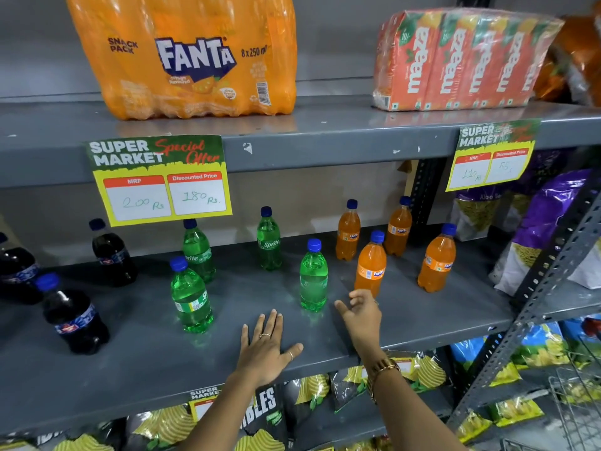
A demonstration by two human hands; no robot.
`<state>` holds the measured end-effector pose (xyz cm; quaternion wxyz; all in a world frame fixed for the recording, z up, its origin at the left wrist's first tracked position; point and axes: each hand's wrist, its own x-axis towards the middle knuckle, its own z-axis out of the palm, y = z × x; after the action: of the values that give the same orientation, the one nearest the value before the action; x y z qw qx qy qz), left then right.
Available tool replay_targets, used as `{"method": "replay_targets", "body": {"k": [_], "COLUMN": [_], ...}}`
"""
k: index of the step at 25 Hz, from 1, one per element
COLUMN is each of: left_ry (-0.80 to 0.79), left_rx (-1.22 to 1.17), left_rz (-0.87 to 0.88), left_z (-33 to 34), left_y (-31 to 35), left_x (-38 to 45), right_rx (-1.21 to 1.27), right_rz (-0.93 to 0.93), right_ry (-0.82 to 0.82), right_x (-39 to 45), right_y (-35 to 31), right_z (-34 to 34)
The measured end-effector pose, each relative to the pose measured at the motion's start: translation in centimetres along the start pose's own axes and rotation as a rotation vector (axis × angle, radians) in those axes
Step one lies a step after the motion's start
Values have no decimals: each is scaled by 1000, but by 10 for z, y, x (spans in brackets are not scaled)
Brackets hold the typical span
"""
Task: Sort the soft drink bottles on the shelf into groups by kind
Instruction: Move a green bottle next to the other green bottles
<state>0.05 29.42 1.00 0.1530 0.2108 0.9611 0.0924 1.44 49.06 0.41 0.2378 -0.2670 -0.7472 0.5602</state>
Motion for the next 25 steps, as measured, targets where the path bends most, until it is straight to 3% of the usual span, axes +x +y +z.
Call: {"method": "replay_targets", "body": {"k": [3, 8, 21, 25], "left_ry": [56, 101, 104, 99], "left_rx": [-76, -99, -130, -127], "left_rz": [-35, -65, -47, -64], "left_z": [-3, 1, 1, 0], "left_y": [-27, -40, -68, -76], "left_x": [-21, -36, -51, -57], "right_rx": [15, -16, -146, -137], "right_rz": [-47, -110, -115, -110], "right_ry": [-252, -414, -472, -334], "right_x": [-17, -21, -31, -38], "right_y": [-19, -25, -30, -32], "right_z": [31, 51, 69, 82]}}
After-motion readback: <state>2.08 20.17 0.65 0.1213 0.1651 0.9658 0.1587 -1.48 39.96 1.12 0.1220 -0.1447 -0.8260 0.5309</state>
